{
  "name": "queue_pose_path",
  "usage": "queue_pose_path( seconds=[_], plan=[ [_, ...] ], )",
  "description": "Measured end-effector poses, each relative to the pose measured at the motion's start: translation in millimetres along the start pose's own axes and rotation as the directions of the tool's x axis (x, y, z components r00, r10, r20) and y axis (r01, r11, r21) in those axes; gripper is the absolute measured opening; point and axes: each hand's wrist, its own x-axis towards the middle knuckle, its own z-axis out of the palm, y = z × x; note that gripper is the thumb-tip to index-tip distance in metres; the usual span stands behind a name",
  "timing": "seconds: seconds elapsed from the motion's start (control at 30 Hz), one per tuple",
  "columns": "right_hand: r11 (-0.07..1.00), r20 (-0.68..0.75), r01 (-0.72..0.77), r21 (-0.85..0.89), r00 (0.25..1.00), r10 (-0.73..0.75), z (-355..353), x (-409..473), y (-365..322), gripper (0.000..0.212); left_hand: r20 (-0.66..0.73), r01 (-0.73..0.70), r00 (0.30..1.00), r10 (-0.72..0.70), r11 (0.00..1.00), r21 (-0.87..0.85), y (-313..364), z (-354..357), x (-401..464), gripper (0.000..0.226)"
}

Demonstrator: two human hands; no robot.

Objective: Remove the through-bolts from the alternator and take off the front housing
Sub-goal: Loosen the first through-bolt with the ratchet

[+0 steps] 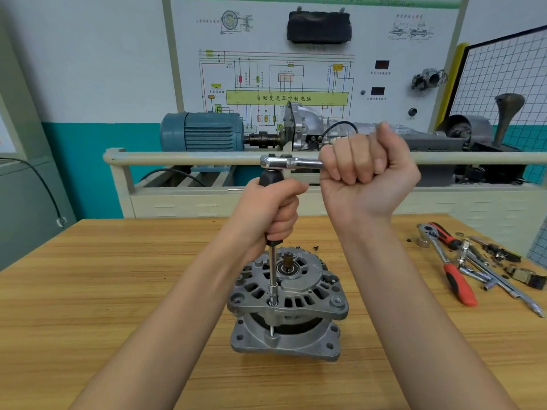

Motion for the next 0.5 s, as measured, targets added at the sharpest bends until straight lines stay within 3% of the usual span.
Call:
queue_pose_path(
  seconds=[0.1, 0.17, 0.23, 0.37, 0.5],
  plan=[
    [0.937, 0.205, 0.214, -0.275, 0.965, -0.161, 16.8, -15.4, 9.0, 0.050, -0.218, -0.059, 0.973, 0.073, 0.996, 0.069, -2.7, 8.1, 0.6, 0.050],
    [0.899, 0.259, 0.292, -0.326, 0.942, -0.212, 21.6, -20.0, 13.3, 0.045, -0.291, -0.084, 0.950, 0.113, 0.991, 0.108, -4.2, 11.6, 0.4, 0.045],
    [0.916, 0.267, 0.269, -0.296, 0.945, -0.191, 21.7, -18.3, 10.4, 0.048, -0.302, -0.096, 0.944, 0.135, 0.985, 0.140, -5.0, 10.9, -1.4, 0.042],
    [0.998, 0.105, -0.009, -0.068, 0.994, 0.017, 9.0, 0.6, -3.6, 0.051, -0.088, -0.095, 0.991, 0.103, 0.992, 0.088, 1.0, 1.1, -6.8, 0.041],
    [0.901, -0.064, -0.207, 0.382, 0.966, 0.249, -9.6, 16.3, 0.8, 0.049, 0.169, -0.027, 0.985, 0.040, 0.996, -0.081, 7.6, -2.3, -7.1, 0.036]
  ],
)
